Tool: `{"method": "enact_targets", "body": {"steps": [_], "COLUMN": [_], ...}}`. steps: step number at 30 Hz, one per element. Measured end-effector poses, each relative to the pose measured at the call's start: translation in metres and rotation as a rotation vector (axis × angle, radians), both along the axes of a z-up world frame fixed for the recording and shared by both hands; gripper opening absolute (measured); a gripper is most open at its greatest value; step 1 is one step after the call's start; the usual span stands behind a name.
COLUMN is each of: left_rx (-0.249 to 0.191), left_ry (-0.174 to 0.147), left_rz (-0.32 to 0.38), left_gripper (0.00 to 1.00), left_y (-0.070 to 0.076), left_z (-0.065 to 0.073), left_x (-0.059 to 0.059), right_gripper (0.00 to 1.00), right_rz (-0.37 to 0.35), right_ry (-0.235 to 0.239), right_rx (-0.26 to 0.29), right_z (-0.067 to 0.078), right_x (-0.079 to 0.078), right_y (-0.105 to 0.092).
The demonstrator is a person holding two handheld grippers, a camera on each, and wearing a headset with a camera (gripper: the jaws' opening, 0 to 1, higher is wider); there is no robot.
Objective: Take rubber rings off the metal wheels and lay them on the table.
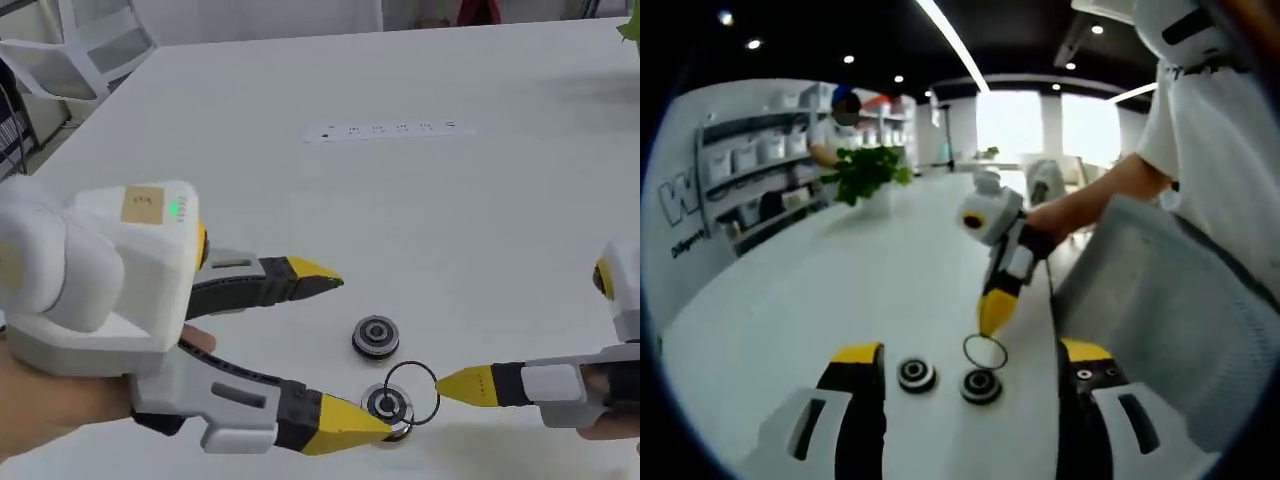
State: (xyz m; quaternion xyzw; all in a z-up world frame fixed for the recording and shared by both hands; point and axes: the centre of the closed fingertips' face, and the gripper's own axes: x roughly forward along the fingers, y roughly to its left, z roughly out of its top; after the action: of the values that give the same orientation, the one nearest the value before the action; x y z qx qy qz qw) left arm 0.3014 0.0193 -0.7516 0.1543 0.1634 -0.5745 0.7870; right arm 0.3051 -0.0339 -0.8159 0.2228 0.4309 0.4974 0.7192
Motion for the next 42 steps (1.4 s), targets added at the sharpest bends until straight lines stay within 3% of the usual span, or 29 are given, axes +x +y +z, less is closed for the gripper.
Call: {"method": "enact_targets", "body": {"steps": [6, 9, 18, 22, 29, 42], "left_rx": [0.001, 0.014, -0.006, -0.024, -0.03, -0.042], "left_ry": [0.002, -0.021, -0.012, 0.005, 0.007, 0.029], "left_rz": [0.023, 0.063, 0.18, 0.22, 0.296, 0.397], "left_gripper": [0.78, 0.79, 0.87, 0.89, 0.94, 0.95], "left_y": [0.019, 0.033, 0.069, 0.08, 0.097, 0.123], "left_z": [0.011, 0.014, 0.022, 0.021, 0.018, 0.011], "left_x": [-0.006, -0.006, -0.012, -0.018, -0.024, -0.035], "right_gripper": [0.0, 0.0, 0.0, 0.0, 0.0, 0.0], "right_rz": [-0.003, -0.005, 0.0, 0.009, 0.023, 0.091], "right_ry": [-0.026, -0.041, -0.081, -0.095, -0.119, -0.135], "right_rx": [-0.016, -0.022, -0.024, -0.021, -0.012, -0.01], "right_z": [0.007, 0.013, 0.029, 0.034, 0.045, 0.052], "right_x": [0.004, 0.008, 0.014, 0.015, 0.019, 0.019], "right_y": [-0.001, -0.003, -0.003, 0.0, 0.006, 0.027]}}
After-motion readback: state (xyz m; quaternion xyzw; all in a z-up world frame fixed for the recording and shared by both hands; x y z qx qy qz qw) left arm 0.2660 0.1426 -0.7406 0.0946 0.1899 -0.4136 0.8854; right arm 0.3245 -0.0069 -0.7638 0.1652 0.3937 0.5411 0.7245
